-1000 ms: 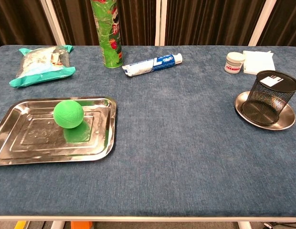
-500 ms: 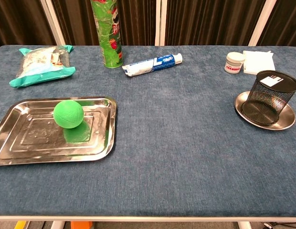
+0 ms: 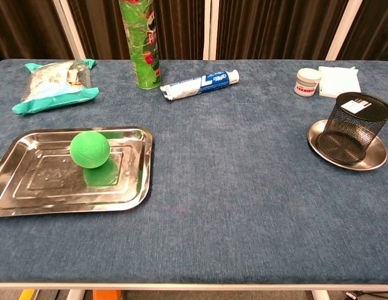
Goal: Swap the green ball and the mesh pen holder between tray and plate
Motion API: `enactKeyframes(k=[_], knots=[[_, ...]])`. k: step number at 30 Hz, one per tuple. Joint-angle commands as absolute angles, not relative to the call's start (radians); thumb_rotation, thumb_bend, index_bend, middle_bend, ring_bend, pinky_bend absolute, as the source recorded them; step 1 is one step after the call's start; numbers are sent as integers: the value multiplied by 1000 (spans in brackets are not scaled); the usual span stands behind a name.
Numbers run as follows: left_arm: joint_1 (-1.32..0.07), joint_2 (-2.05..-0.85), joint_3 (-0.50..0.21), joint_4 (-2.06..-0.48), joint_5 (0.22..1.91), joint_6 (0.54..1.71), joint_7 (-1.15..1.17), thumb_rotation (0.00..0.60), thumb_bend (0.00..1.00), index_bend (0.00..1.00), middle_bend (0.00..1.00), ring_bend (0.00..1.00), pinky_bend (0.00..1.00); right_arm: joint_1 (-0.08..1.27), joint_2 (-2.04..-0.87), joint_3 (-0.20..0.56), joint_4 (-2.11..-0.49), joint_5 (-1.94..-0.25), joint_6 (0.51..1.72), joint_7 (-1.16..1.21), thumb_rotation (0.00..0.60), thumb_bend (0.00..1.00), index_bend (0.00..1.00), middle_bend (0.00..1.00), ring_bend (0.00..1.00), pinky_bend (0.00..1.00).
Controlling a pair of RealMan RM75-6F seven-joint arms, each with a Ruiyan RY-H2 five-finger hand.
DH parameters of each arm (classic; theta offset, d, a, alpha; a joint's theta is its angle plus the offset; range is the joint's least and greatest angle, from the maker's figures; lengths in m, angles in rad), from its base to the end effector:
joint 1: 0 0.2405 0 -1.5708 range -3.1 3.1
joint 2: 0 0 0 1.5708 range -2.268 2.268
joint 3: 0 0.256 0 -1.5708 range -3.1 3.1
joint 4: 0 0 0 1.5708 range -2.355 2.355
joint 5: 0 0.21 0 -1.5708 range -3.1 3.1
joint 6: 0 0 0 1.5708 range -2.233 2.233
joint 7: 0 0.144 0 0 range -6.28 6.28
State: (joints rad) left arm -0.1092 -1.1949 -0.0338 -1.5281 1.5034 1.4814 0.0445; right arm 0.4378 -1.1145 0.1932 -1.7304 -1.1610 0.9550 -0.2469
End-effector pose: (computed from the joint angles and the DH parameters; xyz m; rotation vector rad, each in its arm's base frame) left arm -0.3173 0.1862 0.1394 -1.4253 -0.8612 -0.8746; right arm -0.2468 -0.2953 0.1102 1.6644 -1.0439 0.7378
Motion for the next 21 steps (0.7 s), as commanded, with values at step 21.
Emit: enactKeyframes(k=[21], knots=[[-105,-1194,-31,-1499,1505,1477,6,567,51,135,142,31,202,610,-1215,182,-1664,-1005,813,-246,600,150,50,191,116,370]])
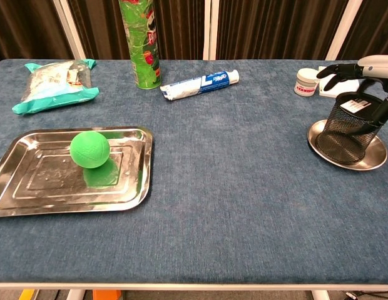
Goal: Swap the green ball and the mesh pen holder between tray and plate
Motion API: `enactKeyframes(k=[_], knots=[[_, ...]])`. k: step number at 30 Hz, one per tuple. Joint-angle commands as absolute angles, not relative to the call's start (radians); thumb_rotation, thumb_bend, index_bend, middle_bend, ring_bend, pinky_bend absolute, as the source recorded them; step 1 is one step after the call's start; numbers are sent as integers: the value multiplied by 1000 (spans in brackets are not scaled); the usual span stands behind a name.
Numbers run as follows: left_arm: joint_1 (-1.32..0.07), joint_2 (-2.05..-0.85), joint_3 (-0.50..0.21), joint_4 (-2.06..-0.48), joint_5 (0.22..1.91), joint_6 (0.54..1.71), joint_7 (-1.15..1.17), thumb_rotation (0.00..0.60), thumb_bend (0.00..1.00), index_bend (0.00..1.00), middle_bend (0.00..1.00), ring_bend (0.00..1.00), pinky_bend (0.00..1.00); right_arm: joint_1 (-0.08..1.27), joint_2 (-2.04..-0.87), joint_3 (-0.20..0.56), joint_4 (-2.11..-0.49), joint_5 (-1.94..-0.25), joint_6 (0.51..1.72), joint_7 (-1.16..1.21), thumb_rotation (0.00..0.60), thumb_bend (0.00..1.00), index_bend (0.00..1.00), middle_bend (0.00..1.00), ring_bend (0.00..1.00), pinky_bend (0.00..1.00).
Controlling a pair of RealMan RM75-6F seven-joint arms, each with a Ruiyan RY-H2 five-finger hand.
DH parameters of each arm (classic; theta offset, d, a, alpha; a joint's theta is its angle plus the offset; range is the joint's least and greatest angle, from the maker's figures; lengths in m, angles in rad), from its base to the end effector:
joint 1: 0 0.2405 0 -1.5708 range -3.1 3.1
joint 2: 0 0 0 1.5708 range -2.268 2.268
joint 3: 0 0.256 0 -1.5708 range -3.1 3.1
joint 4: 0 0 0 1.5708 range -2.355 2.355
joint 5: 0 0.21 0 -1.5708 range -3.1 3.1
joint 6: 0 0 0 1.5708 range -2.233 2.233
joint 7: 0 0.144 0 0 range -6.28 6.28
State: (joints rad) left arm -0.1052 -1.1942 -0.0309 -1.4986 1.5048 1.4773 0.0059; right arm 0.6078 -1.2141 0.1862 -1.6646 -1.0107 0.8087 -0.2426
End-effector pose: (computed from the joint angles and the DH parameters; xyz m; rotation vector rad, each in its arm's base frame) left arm -0.3242 0.1849 0.1416 -1.4222 -0.8744 -0.8740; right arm -0.2179 -0.3279 0.0659 1.7618 -1.1769 0.7315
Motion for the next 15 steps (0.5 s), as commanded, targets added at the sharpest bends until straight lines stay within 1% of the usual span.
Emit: enactKeyframes(k=[1,3,8,15], knots=[[-105,-1194,-31,-1499,1506,1478,6,567,51,135,142,31,202,613,-1214,178,-1665,-1000,814,-249,600,153,71,204,130,398],[-105,-1194,-31,-1499,1506,1478,6,565,50,135,142,31,202,615,-1214,174,-1669,-994,821,-253,600,157,108,224,154,443],[-107,-1193,-30,-1504,1509,1475,13,565,50,135,142,31,202,618,-1218,164,-1672,-989,844,-260,600,176,201,237,188,517],[-108,-1192,-31,-1502,1503,1468,11,565,50,135,142,31,201,619,-1212,165,-1677,-994,872,-248,600,182,287,299,242,576]])
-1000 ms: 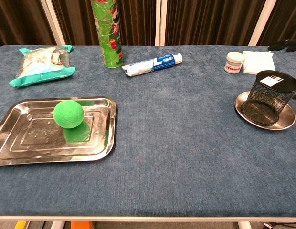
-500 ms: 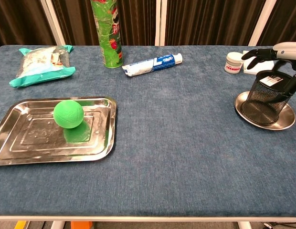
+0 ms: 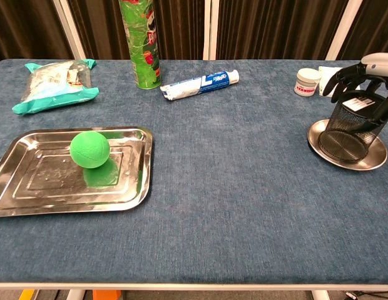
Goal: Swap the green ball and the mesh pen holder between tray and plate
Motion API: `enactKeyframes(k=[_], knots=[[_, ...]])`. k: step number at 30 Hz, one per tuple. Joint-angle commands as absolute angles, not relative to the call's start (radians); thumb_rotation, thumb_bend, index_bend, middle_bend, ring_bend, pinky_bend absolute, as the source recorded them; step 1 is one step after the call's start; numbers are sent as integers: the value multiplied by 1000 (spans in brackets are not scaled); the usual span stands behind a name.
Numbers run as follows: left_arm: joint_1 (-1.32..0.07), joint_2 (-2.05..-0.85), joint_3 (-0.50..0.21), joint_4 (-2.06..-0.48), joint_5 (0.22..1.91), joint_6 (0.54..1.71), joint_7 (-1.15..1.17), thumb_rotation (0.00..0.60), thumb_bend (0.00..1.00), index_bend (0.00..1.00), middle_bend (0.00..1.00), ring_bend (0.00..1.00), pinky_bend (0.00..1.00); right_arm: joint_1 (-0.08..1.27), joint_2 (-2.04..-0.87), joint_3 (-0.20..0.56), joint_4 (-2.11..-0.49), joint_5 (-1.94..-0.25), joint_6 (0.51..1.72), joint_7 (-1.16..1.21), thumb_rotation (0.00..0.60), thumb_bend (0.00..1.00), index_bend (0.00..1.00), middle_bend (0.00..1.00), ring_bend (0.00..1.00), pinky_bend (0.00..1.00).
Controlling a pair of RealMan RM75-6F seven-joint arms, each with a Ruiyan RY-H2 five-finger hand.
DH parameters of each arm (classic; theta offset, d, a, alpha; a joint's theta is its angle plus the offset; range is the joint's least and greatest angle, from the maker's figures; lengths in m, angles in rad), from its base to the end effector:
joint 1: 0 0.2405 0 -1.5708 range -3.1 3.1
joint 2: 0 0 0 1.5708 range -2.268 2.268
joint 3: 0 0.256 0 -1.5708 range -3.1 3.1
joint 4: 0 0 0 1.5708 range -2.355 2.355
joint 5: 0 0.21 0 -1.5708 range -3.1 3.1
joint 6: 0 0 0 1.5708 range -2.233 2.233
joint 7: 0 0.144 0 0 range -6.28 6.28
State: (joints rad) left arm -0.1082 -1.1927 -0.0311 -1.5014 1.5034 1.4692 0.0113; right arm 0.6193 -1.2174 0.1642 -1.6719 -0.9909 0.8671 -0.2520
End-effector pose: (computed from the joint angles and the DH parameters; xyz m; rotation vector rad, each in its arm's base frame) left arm -0.3239 0.1859 0.1409 -1.4285 -0.8757 -0.8675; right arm -0.2174 -0.3281 0.0685 1.7304 -1.1567 0.7447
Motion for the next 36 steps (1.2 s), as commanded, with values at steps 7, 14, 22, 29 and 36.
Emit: enactKeyframes(k=[7,14,22,29,36], knots=[[-111,-1192,-30,-1502,1503,1463,10,566,50,135,142,31,202,618,-1139,183,-1752,-1023,890,-219,600,194,317,331,268,601],[-110,-1189,-30,-1506,1508,1467,10,567,51,136,141,31,202,685,-1104,231,-1806,-1005,850,-223,600,193,339,337,268,602],[-103,-1189,-24,-1499,1503,1467,6,566,50,136,142,31,202,863,-1224,276,-1719,-879,747,-286,600,194,344,337,268,603],[-103,-1193,-21,-1487,1505,1461,-2,567,50,136,142,31,202,994,-1327,278,-1630,-776,709,-349,600,194,346,338,268,604],[-101,-1202,-19,-1472,1505,1459,-15,563,50,135,141,31,202,1105,-1428,250,-1559,-671,698,-416,600,193,346,338,268,604]])
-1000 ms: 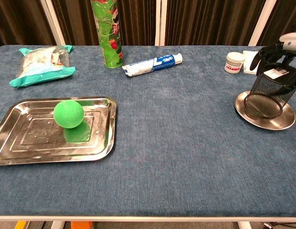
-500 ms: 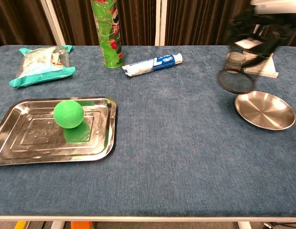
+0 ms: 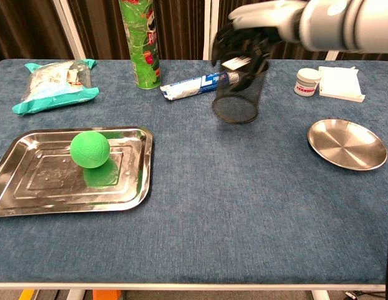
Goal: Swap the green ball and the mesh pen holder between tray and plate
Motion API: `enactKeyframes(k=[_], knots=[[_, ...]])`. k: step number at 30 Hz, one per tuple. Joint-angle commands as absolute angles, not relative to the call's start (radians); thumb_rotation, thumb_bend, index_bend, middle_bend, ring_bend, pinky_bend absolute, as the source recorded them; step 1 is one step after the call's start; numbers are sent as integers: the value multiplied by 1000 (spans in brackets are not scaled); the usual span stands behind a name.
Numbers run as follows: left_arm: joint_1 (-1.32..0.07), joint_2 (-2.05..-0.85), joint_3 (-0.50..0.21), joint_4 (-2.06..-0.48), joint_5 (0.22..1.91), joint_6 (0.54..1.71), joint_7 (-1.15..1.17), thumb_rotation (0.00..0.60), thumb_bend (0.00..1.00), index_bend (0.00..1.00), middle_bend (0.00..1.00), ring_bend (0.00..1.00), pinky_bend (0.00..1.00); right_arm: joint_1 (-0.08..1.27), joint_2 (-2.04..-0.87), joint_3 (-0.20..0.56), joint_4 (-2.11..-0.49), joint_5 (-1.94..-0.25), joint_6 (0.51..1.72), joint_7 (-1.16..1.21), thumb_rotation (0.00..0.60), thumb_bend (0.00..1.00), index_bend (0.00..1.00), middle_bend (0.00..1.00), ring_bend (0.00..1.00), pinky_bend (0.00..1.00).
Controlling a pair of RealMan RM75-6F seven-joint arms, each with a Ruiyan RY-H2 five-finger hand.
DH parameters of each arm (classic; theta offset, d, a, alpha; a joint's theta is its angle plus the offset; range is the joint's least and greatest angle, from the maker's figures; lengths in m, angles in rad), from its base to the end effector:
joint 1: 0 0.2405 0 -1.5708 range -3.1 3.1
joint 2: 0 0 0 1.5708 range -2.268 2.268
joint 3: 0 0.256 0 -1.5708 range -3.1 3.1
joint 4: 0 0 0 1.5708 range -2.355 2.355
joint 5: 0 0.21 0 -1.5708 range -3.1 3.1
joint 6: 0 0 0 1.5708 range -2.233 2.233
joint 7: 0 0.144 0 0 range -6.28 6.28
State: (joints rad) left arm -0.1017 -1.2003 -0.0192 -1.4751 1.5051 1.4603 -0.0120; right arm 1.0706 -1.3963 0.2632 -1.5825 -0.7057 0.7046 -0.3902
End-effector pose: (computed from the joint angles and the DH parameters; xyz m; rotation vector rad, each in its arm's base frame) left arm -0.3308 0.1816 0.1382 -1.4346 -0.8974 -0.8530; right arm -0.0527 -0.3921 0.0073 2.0139 -1.0821 0.8934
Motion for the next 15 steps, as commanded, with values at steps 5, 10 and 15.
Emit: enactKeyframes(k=[5,10,15], knots=[[-98,-1205,-17,-1462,1506,1463,-27,566,51,136,142,31,202,1156,-1476,229,-1526,-616,707,-448,600,193,343,336,268,604],[-96,-1204,-19,-1458,1510,1470,-35,568,50,136,142,31,202,1194,-1529,222,-1480,-592,723,-462,600,185,315,334,259,548],[-93,-1203,-19,-1455,1507,1473,-40,564,50,136,142,31,202,1211,-1550,218,-1460,-588,714,-453,600,164,242,309,207,474]])
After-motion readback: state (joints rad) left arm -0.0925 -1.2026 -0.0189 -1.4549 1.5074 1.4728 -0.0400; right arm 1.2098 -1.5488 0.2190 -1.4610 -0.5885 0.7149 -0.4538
